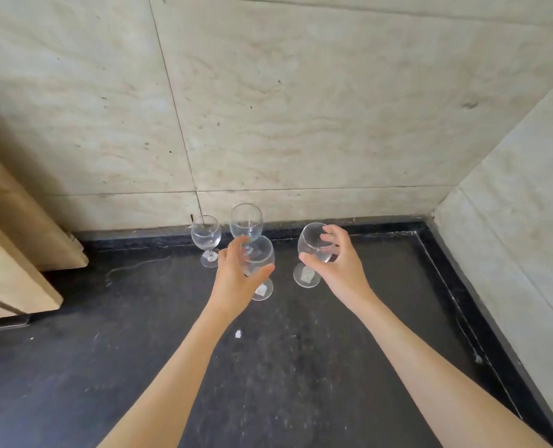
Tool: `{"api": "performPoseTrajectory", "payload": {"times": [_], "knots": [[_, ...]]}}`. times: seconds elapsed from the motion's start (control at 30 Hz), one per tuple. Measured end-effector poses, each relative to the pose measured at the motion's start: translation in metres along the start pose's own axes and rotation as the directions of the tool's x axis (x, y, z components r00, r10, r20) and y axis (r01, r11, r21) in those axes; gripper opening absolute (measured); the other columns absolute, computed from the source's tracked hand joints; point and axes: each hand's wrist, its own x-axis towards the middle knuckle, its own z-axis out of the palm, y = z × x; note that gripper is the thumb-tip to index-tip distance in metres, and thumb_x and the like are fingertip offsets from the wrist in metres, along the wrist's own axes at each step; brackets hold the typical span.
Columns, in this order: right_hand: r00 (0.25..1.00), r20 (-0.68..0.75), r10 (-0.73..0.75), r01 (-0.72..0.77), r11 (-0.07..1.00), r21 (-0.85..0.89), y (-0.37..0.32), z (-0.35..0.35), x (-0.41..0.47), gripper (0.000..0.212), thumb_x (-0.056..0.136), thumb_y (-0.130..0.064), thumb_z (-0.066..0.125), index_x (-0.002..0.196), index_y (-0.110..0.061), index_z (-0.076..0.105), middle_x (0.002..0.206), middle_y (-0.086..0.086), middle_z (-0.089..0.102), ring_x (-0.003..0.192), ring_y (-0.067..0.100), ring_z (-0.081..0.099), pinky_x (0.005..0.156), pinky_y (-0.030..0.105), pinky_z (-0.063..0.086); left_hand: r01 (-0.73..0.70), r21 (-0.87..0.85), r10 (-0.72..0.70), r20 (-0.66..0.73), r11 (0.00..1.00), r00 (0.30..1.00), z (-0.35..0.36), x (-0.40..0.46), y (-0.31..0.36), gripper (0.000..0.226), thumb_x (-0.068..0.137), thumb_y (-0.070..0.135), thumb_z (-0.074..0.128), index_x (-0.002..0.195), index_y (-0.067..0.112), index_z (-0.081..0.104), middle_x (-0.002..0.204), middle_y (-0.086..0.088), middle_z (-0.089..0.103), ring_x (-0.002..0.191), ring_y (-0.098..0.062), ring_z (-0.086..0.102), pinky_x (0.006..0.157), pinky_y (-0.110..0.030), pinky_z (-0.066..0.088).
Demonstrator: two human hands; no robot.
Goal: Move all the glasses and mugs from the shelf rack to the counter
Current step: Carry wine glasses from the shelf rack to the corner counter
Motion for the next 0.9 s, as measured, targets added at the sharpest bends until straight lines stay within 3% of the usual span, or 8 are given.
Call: {"api": "performPoseTrajectory", "payload": {"times": [0.2,0.43,0.53,0.9], "knots": [[0.999,0.008,0.045,-0.044,0.994,-0.096,0.031,0.000,0.058,0.073,0.073,-0.028,0.074,0.135,-0.024,0.036,0.120,-0.005,0.048,0.105,0.011,0.050,0.083,0.025,0.039,-0.059,0.055,0.059,0.012,0.997,0.998,0.046,0.044,-0.016,0.060,0.077,0.027,0.071,0.128,0.029,0.040,0.119,0.010,0.042,0.107,-0.008,0.047,0.083,-0.026,0.040],[0.997,-0.015,0.081,-0.082,0.993,-0.091,0.054,0.005,0.089,0.075,0.074,-0.027,0.074,0.137,-0.023,0.034,0.121,-0.005,0.049,0.107,0.010,0.050,0.083,0.023,0.039,-0.017,0.103,0.019,-0.018,0.994,1.000,0.076,0.073,-0.025,0.069,0.080,0.031,0.068,0.139,0.021,0.032,0.139,-0.001,0.043,0.122,-0.014,0.044,0.091,-0.027,0.038],[0.996,-0.026,0.091,-0.093,0.991,-0.093,0.063,0.002,0.097,0.076,0.075,-0.027,0.074,0.138,-0.023,0.033,0.128,-0.003,0.051,0.110,0.009,0.050,0.085,0.023,0.039,-0.018,0.124,0.022,-0.032,0.992,0.999,0.082,0.080,-0.026,0.067,0.081,0.032,0.066,0.138,0.024,0.031,0.140,0.002,0.041,0.117,-0.006,0.042,0.086,-0.022,0.035],[0.996,-0.025,0.087,-0.090,0.989,-0.118,0.078,0.003,0.116,0.075,0.073,-0.026,0.076,0.136,-0.024,0.036,0.132,0.000,0.051,0.117,0.014,0.050,0.095,0.028,0.041,0.038,0.180,-0.025,-0.071,0.983,0.997,0.091,0.105,-0.028,0.072,0.085,0.027,0.063,0.144,0.021,0.022,0.144,-0.006,0.039,0.125,-0.019,0.043,0.084,-0.021,0.033]]}}
